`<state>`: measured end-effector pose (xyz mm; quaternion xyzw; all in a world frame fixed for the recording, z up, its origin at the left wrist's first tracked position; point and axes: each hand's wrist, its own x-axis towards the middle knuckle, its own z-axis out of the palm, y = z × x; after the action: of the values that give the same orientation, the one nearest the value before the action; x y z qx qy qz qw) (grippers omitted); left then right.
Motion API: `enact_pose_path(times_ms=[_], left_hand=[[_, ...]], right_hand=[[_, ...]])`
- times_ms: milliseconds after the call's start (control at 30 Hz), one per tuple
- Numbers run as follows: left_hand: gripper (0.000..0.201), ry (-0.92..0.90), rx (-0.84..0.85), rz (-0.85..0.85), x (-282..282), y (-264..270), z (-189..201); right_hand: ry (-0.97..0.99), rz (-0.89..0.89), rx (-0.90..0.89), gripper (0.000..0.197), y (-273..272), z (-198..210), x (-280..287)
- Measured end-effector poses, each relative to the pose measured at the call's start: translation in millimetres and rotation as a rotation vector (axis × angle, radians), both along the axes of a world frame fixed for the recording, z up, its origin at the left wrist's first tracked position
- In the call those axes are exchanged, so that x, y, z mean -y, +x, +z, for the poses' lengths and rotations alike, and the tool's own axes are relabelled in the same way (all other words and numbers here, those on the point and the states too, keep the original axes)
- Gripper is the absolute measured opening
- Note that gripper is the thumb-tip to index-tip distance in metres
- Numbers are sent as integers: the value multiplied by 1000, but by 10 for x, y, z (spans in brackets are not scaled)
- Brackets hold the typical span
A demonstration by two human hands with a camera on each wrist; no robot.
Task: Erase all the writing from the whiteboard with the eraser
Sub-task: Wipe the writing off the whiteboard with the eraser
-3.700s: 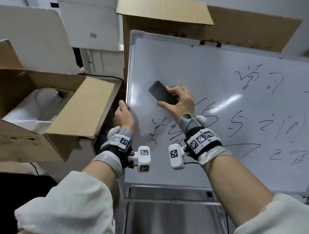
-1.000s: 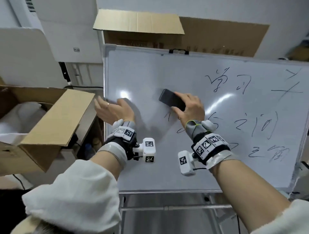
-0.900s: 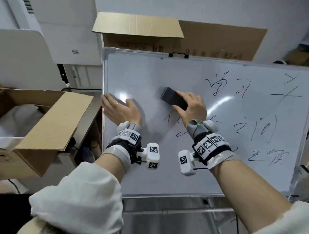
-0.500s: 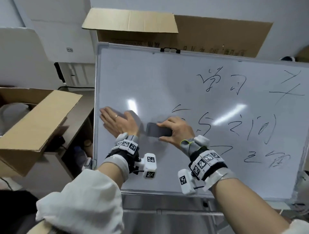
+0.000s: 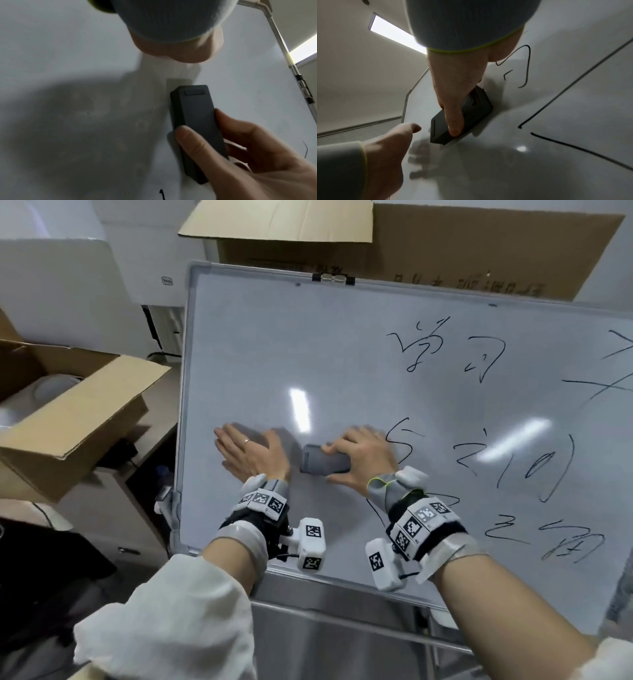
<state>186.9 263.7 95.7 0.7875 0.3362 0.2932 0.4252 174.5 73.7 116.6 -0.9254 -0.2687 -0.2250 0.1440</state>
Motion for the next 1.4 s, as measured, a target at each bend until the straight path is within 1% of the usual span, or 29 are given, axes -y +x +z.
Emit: enact_pose_path(times_ms=[67, 100, 133, 200, 233, 267, 300, 333, 400, 433, 500, 600, 667, 733, 833, 900, 1033, 1100, 1167, 1233, 1300, 1367, 1400], left_hand=[[76, -5, -11, -3, 33, -19, -14], [75, -11, -12, -12, 45, -16, -4], [75, -16, -12, -18, 54, -4, 9], [75, -26, -2, -22, 66, 25, 31], [75, -36, 2, -29, 66, 45, 41], [75, -45, -1, -39, 74, 58, 50], [76, -48, -6, -50, 81, 74, 58], [77, -52, -12, -58, 86, 92, 66], [79, -54, -20, -68, 90, 120, 86], [81, -53, -19, -70, 88, 128, 99], [85, -37, -2, -70, 80, 146, 142], [91, -8, 56, -97, 127, 213, 287], [93, 4, 89, -122, 220, 270, 415], [94, 16, 111, -151, 333, 319, 544], [93, 50, 140, -169, 481, 415, 730], [92, 77, 169, -185, 591, 499, 873], [91, 101, 215, -161, 741, 689, 1113], [92, 99, 229, -131, 817, 762, 1163], [93, 92, 236, -116, 833, 802, 1190], [93, 96, 236, -110, 819, 828, 1210], [93, 105, 239, -90, 768, 865, 1231], [92, 106, 230, -80, 714, 903, 1222], [92, 108, 223, -72, 709, 922, 1204]], right_hand=[[-13, -12, 18, 55, 19, 61, 49], [8, -59, 55, 54, 65, 145, 90], [63, -130, 105, 54, 128, 247, 148], [238, -299, 190, 53, 248, 448, 292], [311, -356, 207, 53, 277, 507, 332], [347, -377, 209, 53, 282, 517, 343], [347, -361, 200, 54, 260, 485, 321], [311, -306, 174, 54, 223, 423, 272], [181, -137, 68, 55, 95, 240, 152], [117, -81, 14, 55, 43, 165, 112], [67, -66, -23, 55, 20, 137, 89], [96, -151, 45, 57, 55, 329, 186], [173, -244, 106, 57, 99, 505, 312], [247, -301, 147, 55, 136, 654, 412], [270, -353, 205, 53, 222, 825, 497], [345, -413, 255, 52, 314, 958, 633], [515, -585, 318, 54, 534, 1249, 958], [570, -622, 323, 56, 630, 1353, 1010], [575, -590, 294, 54, 703, 1375, 884], [500, -459, 258, 51, 750, 1330, 655], [381, -314, 214, 51, 802, 1271, 412], [318, -265, 197, 51, 844, 1252, 318], [318, -277, 198, 51, 861, 1274, 357]])
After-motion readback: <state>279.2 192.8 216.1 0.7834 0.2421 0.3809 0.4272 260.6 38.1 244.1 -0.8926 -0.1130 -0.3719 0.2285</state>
